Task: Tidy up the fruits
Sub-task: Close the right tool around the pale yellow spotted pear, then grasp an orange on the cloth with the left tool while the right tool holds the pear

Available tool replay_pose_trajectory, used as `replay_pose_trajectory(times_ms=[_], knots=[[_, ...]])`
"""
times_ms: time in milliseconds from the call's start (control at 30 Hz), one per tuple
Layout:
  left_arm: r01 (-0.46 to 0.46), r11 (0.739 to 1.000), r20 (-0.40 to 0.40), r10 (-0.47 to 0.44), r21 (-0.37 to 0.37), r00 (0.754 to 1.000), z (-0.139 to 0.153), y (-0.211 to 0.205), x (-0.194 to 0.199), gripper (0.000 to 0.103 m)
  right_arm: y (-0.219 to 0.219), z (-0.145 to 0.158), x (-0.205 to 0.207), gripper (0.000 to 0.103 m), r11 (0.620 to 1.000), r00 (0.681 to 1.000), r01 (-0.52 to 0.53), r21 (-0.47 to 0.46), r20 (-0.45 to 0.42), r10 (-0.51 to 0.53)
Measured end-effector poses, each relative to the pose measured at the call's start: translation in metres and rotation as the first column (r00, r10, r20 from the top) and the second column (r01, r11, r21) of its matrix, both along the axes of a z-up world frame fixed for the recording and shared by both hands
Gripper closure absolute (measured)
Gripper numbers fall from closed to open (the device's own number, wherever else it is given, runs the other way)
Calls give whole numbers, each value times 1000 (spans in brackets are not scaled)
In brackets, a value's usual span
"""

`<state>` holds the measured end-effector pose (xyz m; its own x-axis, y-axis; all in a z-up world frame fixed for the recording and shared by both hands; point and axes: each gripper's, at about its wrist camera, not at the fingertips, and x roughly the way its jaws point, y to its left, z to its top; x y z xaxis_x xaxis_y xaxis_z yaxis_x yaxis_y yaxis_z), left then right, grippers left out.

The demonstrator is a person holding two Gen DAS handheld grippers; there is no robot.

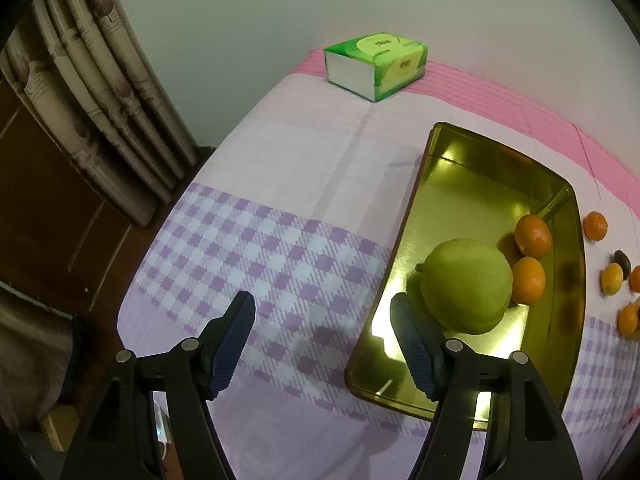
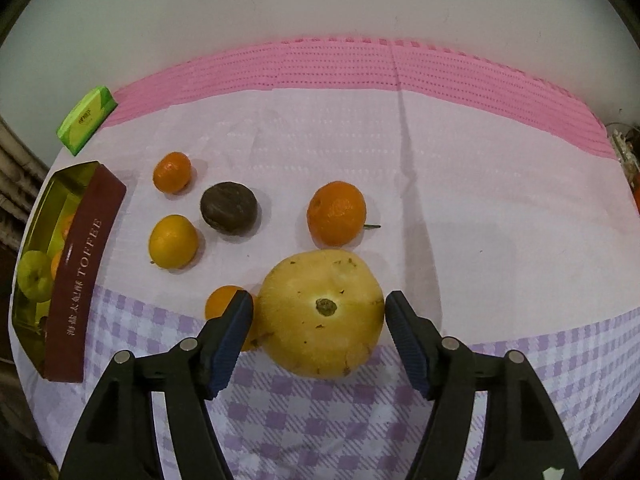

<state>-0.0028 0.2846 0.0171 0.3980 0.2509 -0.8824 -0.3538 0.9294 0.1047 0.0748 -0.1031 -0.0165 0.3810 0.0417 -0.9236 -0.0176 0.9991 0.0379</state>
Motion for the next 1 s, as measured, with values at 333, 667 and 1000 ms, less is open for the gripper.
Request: replay_pose_trajectory(times_ms=[333,667,1000], knots=[[79,996,7,-80,27,997,14,-34,5,33,-9,-12,7,38,998,1000,26,64,0,-26],[285,958,11,-285,-33,958,25,-117,26,33,-6,-10,-3,40,999,999,-38,20,33,38],[526,839,-22,-534,-140,845,7,-230,49,33,-31,-7,-22,40,991,997,-59,-120,32,63]])
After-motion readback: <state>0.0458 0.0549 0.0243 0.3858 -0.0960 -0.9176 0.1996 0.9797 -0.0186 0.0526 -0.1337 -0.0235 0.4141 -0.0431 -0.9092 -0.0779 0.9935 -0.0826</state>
